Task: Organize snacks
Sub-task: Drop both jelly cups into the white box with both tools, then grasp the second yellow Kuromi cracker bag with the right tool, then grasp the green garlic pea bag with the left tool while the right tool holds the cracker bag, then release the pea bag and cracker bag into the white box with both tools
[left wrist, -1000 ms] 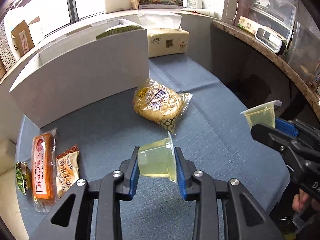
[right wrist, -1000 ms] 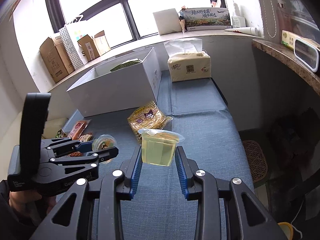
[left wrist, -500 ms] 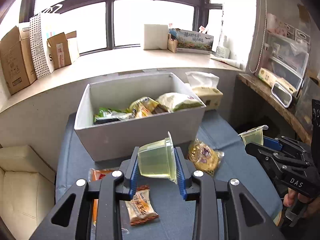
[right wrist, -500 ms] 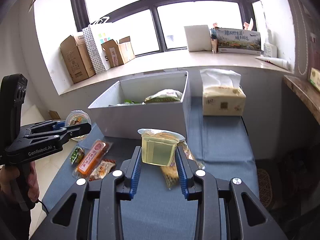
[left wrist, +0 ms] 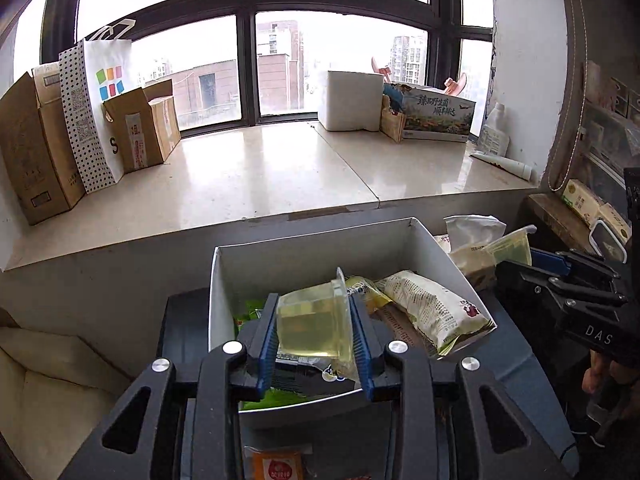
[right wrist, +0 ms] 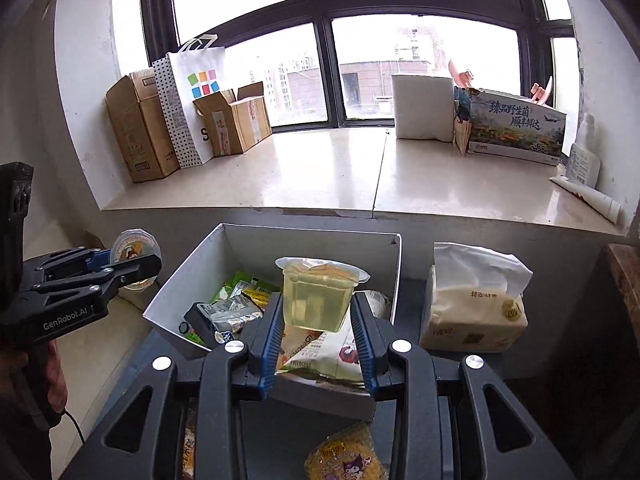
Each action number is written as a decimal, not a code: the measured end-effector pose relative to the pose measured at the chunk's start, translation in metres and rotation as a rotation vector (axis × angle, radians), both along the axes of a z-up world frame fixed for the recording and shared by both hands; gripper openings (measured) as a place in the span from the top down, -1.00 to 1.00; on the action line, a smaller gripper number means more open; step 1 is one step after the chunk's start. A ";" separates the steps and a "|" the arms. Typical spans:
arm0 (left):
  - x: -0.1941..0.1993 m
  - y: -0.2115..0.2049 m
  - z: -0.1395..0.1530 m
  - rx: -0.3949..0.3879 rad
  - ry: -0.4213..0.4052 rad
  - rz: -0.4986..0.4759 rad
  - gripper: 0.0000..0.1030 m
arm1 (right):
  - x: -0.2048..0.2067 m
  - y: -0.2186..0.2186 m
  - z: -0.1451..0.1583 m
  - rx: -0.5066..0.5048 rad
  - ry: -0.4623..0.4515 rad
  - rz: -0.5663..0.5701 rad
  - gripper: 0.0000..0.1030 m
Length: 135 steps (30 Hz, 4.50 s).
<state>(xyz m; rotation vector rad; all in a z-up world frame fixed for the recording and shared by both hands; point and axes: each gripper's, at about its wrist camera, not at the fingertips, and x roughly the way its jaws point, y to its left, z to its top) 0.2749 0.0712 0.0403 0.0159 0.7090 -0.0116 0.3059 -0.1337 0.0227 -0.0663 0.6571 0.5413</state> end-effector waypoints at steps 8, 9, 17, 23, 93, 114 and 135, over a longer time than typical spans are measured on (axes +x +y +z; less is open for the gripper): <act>0.012 0.012 -0.019 0.008 0.027 0.026 -1.00 | 0.010 -0.003 0.001 -0.009 0.000 -0.041 -1.00; 0.011 0.012 -0.021 0.005 0.035 0.031 -1.00 | 0.008 -0.002 0.001 -0.022 -0.005 -0.043 -1.00; -0.017 0.018 -0.023 -0.049 0.041 0.041 -1.00 | -0.016 -0.017 0.008 0.033 -0.013 -0.031 -1.00; -0.063 0.019 -0.023 -0.079 0.037 0.052 -1.00 | -0.061 -0.025 0.005 0.031 -0.061 0.028 -1.00; -0.154 0.093 -0.159 -0.184 0.287 0.212 -0.99 | -0.182 -0.042 -0.104 0.047 0.140 0.159 -0.54; -0.165 0.048 -0.140 -0.084 0.213 0.114 0.11 | -0.201 -0.025 -0.107 0.018 0.146 0.202 -0.54; -0.070 -0.014 -0.009 -0.087 0.015 -0.027 0.11 | -0.102 -0.018 -0.023 0.057 0.009 0.118 -0.55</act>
